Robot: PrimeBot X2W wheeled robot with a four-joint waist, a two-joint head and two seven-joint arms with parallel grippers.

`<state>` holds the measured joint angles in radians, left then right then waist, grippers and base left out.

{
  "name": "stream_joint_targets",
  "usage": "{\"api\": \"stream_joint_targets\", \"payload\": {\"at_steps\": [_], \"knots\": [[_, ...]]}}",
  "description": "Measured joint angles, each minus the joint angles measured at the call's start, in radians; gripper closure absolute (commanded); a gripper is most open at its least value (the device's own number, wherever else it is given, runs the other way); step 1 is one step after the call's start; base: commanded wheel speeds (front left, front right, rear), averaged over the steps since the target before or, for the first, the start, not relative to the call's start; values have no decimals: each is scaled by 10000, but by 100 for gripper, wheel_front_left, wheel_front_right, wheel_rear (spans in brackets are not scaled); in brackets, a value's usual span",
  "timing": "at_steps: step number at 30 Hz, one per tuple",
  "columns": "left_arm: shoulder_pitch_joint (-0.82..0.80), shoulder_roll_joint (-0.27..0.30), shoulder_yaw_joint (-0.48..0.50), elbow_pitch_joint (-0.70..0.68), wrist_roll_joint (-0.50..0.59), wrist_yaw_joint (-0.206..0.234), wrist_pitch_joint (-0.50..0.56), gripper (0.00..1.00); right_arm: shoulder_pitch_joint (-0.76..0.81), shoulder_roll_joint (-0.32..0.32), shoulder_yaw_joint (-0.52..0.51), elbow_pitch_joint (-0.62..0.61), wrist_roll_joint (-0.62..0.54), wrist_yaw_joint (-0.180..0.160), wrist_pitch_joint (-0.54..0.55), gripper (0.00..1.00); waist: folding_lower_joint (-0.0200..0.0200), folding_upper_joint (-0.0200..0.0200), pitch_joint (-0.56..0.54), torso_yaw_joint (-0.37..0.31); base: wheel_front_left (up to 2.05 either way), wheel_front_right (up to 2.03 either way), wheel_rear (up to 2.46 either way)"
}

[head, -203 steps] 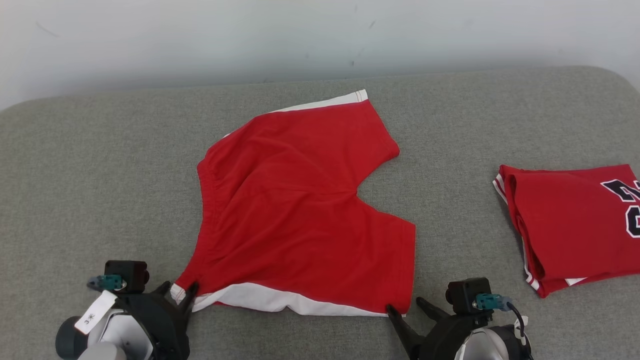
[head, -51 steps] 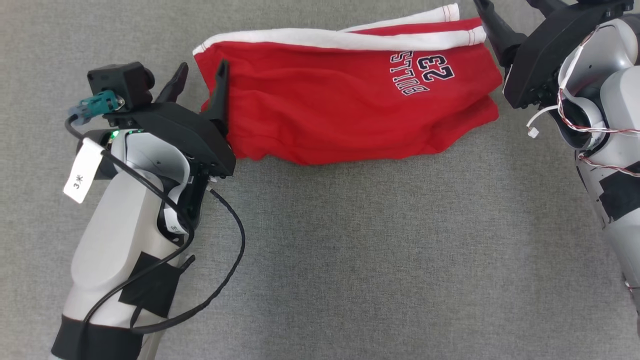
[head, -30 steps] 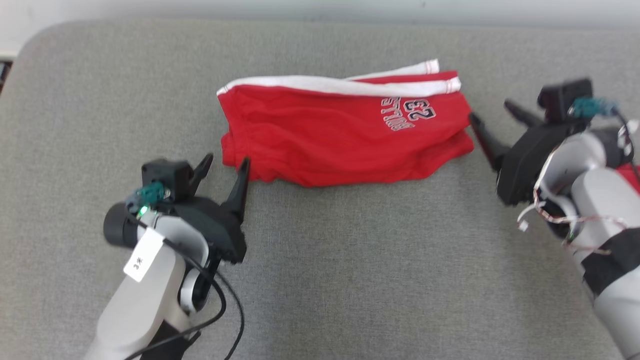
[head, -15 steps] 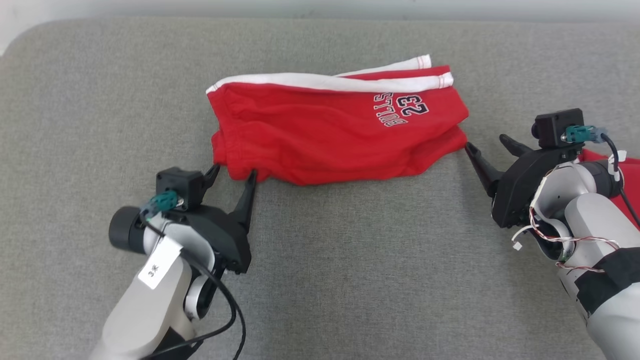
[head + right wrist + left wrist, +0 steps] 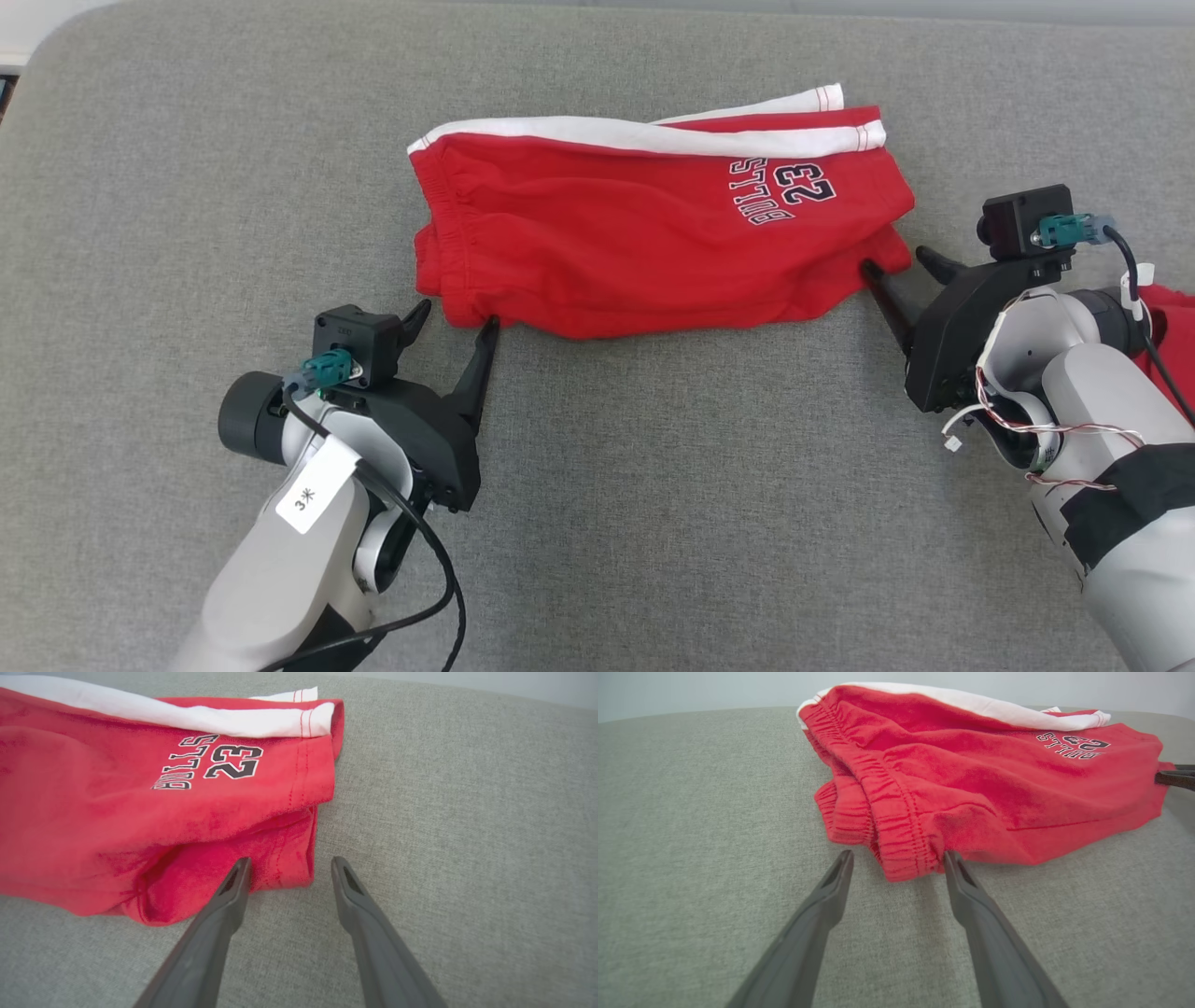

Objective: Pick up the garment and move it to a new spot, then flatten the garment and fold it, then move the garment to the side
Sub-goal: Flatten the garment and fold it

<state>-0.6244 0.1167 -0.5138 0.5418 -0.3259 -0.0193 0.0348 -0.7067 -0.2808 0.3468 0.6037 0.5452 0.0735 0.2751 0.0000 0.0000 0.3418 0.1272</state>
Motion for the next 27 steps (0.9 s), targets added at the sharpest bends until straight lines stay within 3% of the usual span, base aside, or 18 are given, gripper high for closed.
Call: {"api": "stream_joint_targets", "payload": {"at_steps": [2,3,4,7,10,12,13,14,15,16,27], "knots": [[-2,8,-61,21,-2,-88,0,0,0,0,6,40,2,2,69,30,0,0,15,15,0,0,0],[-5,6,-94,31,0,-117,0,0,0,-2,8,56,2,0,82,52,0,0,22,20,0,0,0],[-9,17,-138,33,0,-232,-2,0,0,-6,8,65,2,0,109,55,0,1,28,25,0,0,0],[-29,12,-153,69,0,-261,-15,0,-3,-19,10,81,38,0,163,100,0,0,43,36,0,0,0],[-199,40,-132,157,2,-257,-23,0,-10,-35,35,79,44,0,180,100,0,0,60,42,0,0,0],[-283,69,-111,171,15,-251,-102,12,-15,-35,35,77,48,0,213,100,0,0,72,42,0,0,0],[-319,90,-113,192,38,-251,-104,28,-16,-36,35,77,61,2,215,100,0,0,77,42,0,0,0],[-367,119,-113,209,86,-251,-105,55,-18,-36,35,77,63,12,222,100,0,0,82,42,0,0,0],[-388,153,-117,213,104,-257,-107,69,-24,-36,35,77,63,13,242,100,0,0,86,41,0,0,0],[-393,198,-155,224,109,-316,-107,100,-33,-36,35,77,63,13,242,100,0,0,89,40,0,0,0],[-372,554,-410,324,174,-731,-357,100,-23,-90,27,84,96,59,153,100,0,0,-37,44,0,0,0]]}}
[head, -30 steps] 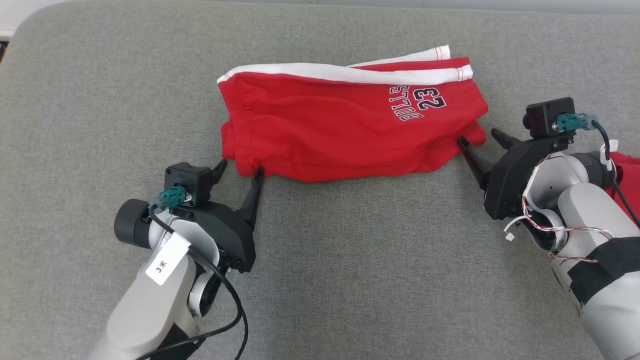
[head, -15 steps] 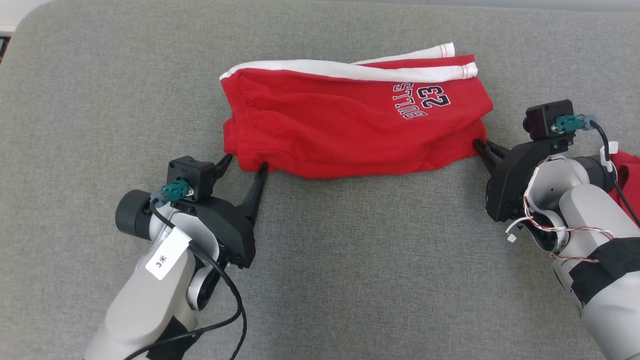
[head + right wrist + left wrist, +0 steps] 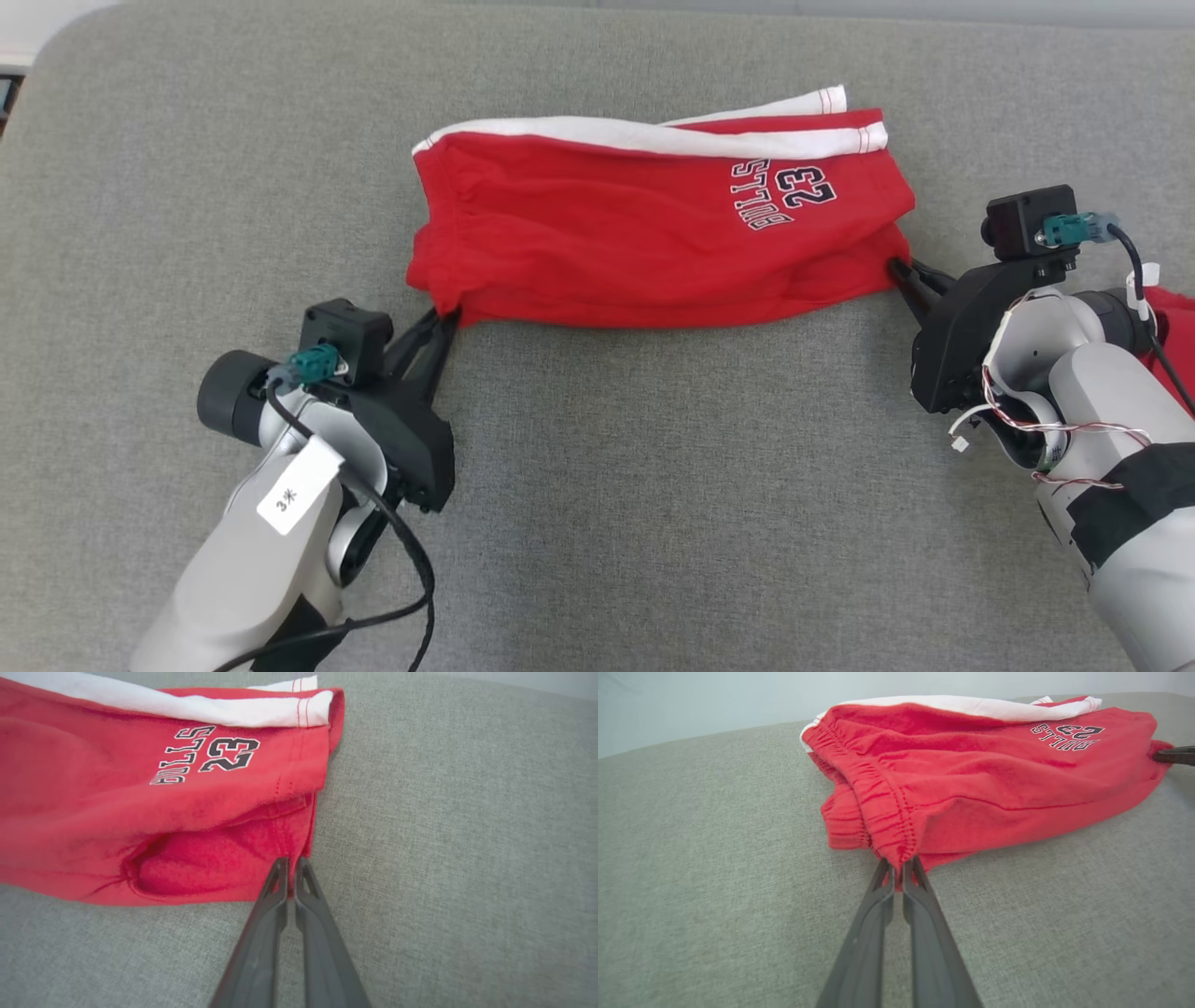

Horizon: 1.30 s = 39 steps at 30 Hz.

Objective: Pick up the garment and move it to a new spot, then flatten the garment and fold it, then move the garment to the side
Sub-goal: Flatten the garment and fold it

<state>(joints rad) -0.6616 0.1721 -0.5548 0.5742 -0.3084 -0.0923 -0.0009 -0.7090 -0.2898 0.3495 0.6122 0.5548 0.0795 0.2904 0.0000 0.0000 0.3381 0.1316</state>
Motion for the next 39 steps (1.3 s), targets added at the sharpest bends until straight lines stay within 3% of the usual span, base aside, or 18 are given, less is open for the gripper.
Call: {"api": "stream_joint_targets", "payload": {"at_steps": [6,11,18,27,33,34,35,36,37,38,39], "knots": [[349,556,-194,-35,217,-136,-226,100,389,35,-63,-499,460,178,-188,100,0,-1,-292,-41,0,0,0],[912,656,-391,-36,249,-148,-364,100,1262,-81,-67,-920,533,192,-270,100,0,0,-589,-91,0,0,0],[1895,892,-633,-238,245,-222,-631,100,3285,-359,-311,-2006,917,219,-445,100,-1,-1,-1286,-189,0,0,0],[3686,1534,-709,-1045,163,-221,-704,100,5846,-370,-533,-3862,1434,-194,-428,100,-2,-1,-2204,-551,0,0,0],[4223,1626,-723,-1469,-105,-127,-642,100,6633,-441,-671,-4663,1682,-506,-224,100,-3,-1,-2486,-867,0,0,0],[4305,1630,-721,-1532,-111,-92,-616,100,6704,-445,-665,-4763,1684,-545,-163,96,-3,-1,-2516,-905,0,0,0],[4381,1618,-731,-1551,-165,-77,-529,85,6806,-453,-683,-4892,1687,-598,-161,75,-3,-1,-2540,-938,0,0,0],[4450,1616,-759,-1572,-196,-77,-424,38,6876,-456,-663,-4955,1682,-679,-111,31,-3,-2,-2554,-965,0,0,0],[4523,1609,-779,-1616,-196,-77,-424,38,6938,-489,-619,-4972,1678,-717,-31,31,-2,-1,-2555,-976,0,0,0],[4559,1586,-765,-1632,-245,-52,-380,0,7012,-493,-612,-4974,1685,-721,40,0,-2,-1,-2545,-977,0,0,0],[4558,1559,-757,-1647,-316,-44,-286,0,7055,-476,-612,-4953,1730,-771,92,0,-1,0,-2531,-975,0,0,0]]}}
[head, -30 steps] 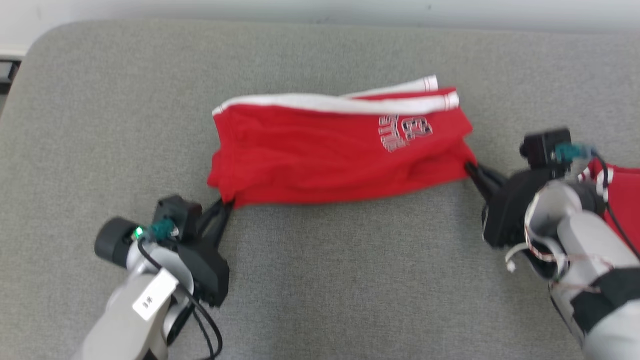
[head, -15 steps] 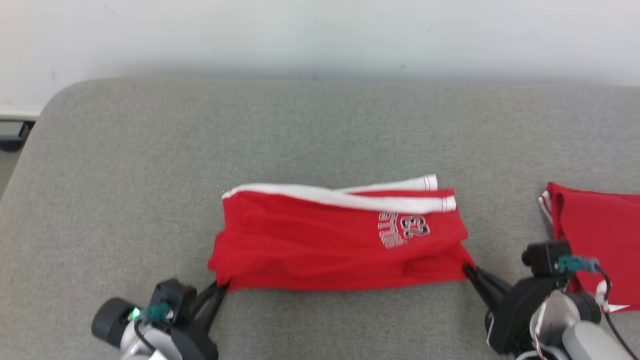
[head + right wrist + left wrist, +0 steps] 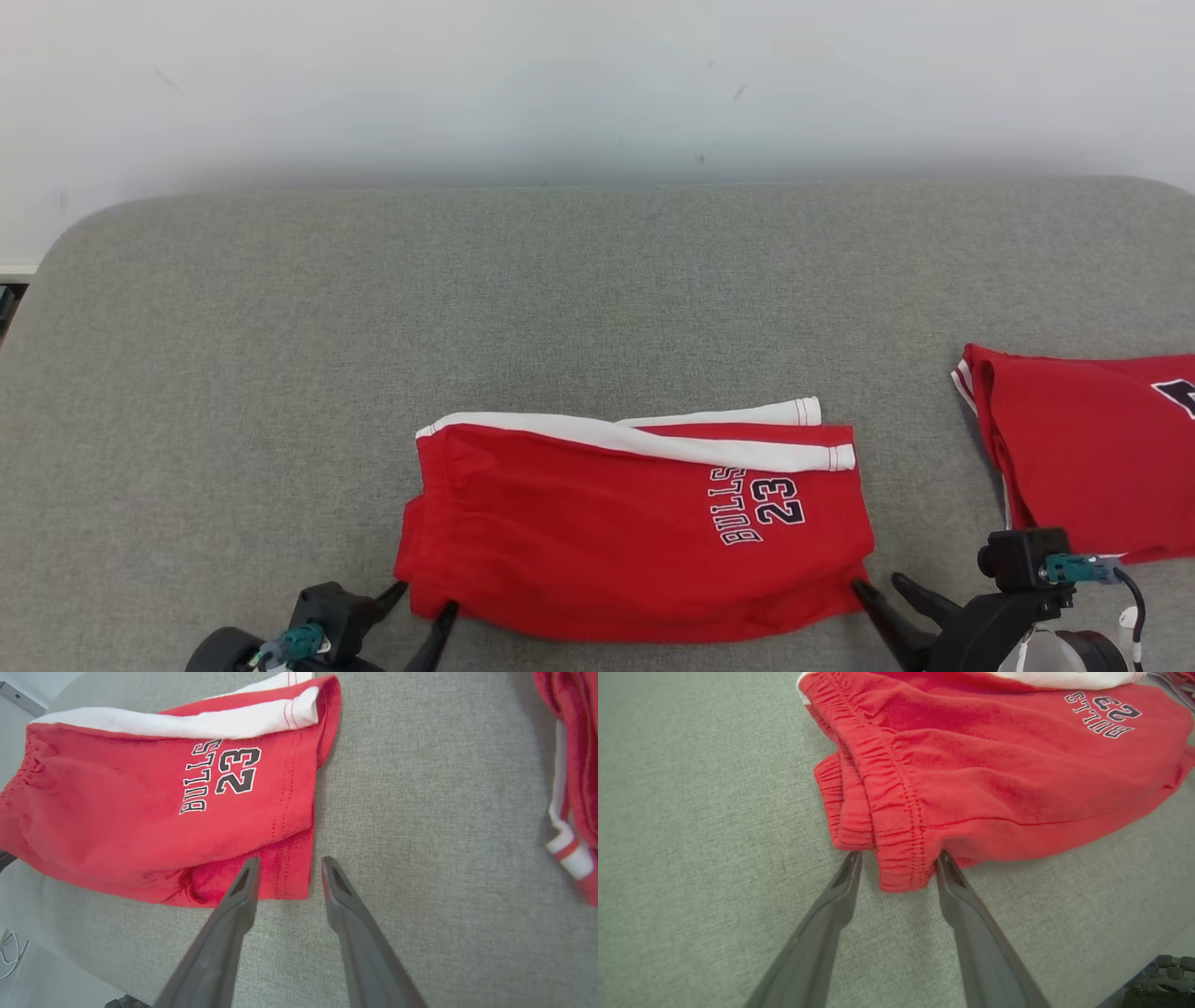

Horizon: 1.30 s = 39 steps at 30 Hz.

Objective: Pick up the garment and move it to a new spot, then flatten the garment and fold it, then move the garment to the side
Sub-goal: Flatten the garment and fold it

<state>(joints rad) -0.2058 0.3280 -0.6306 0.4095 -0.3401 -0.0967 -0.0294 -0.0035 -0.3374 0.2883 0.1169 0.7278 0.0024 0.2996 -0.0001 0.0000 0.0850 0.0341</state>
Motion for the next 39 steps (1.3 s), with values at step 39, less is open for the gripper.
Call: {"api": "stream_joint_targets", "payload": {"at_steps": [39], "knots": [[538,-357,2374,-2625,-1517,1772,-855,0,-16,838,-1565,-759,-989,-1221,-2826,0,1,-1,-1457,-206,0,0,0]]}}
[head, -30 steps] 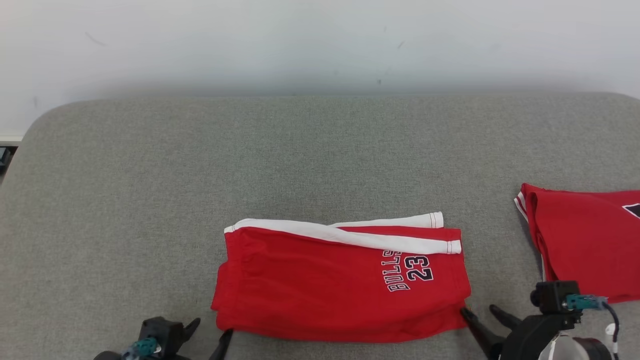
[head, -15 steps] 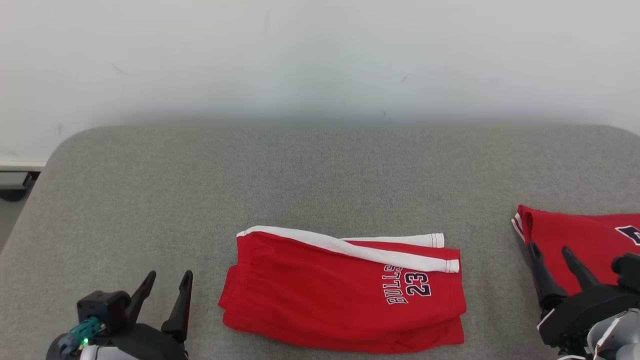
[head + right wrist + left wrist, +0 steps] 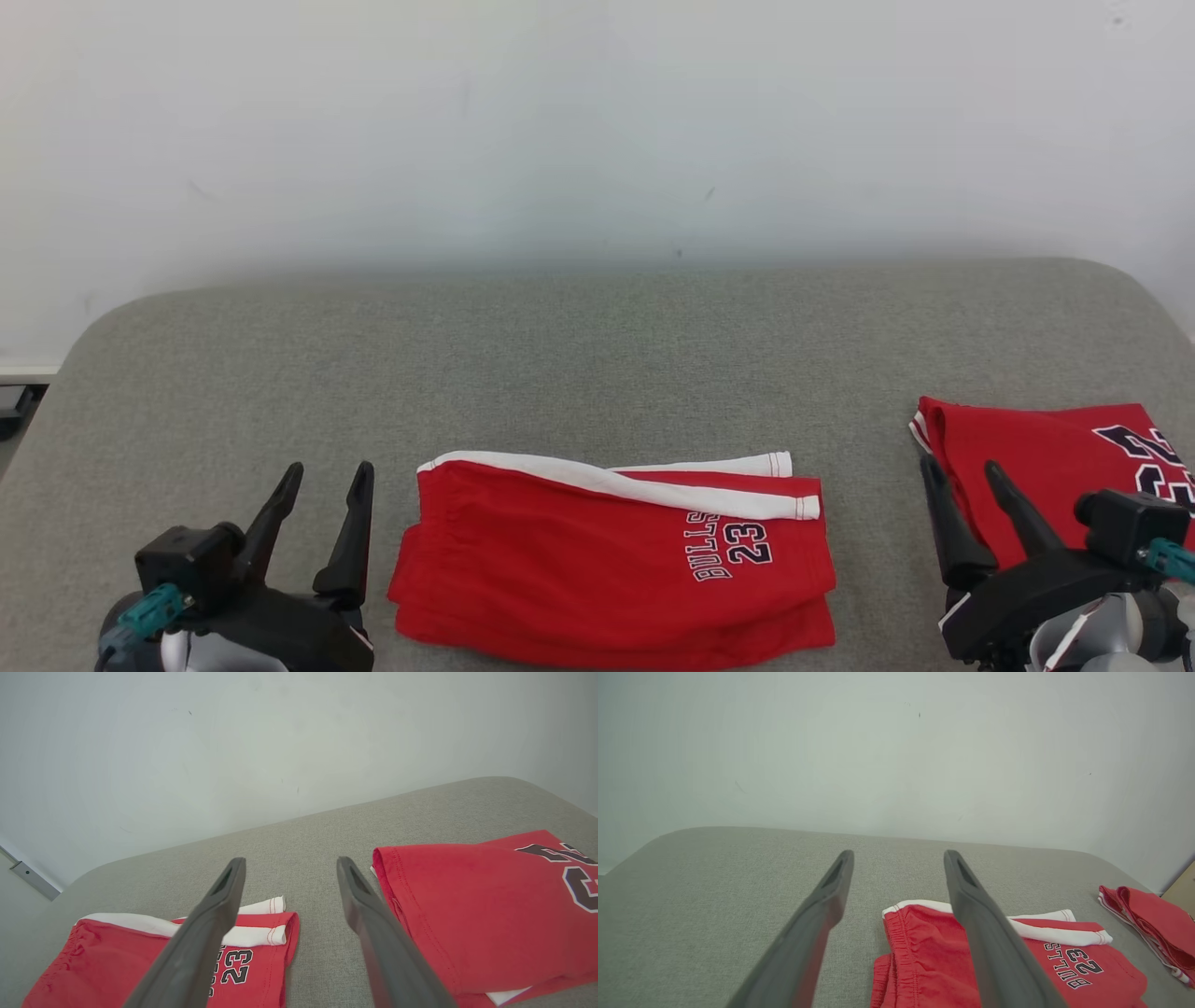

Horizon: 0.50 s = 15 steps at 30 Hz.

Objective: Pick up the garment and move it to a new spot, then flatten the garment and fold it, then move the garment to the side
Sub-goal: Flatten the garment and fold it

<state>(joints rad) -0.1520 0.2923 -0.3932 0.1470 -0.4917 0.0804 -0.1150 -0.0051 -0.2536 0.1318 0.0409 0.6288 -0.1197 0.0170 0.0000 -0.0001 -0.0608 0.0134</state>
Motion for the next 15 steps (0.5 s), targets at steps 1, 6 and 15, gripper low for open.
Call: {"api": "stream_joint_targets", "payload": {"at_steps": [1,6,15], "knots": [[4,21,-2,0,12,4,2,0,-3,4,17,0,-2,4,-10,0,0,1,-5,-31,0,0,0],[24,123,35,12,161,79,92,0,-18,36,104,17,-2,54,-40,0,0,0,37,-154,0,0,0],[45,201,36,-8,174,134,268,0,-4,-98,-123,-75,-2,102,-186,0,0,0,110,-186,0,0,0]]}}
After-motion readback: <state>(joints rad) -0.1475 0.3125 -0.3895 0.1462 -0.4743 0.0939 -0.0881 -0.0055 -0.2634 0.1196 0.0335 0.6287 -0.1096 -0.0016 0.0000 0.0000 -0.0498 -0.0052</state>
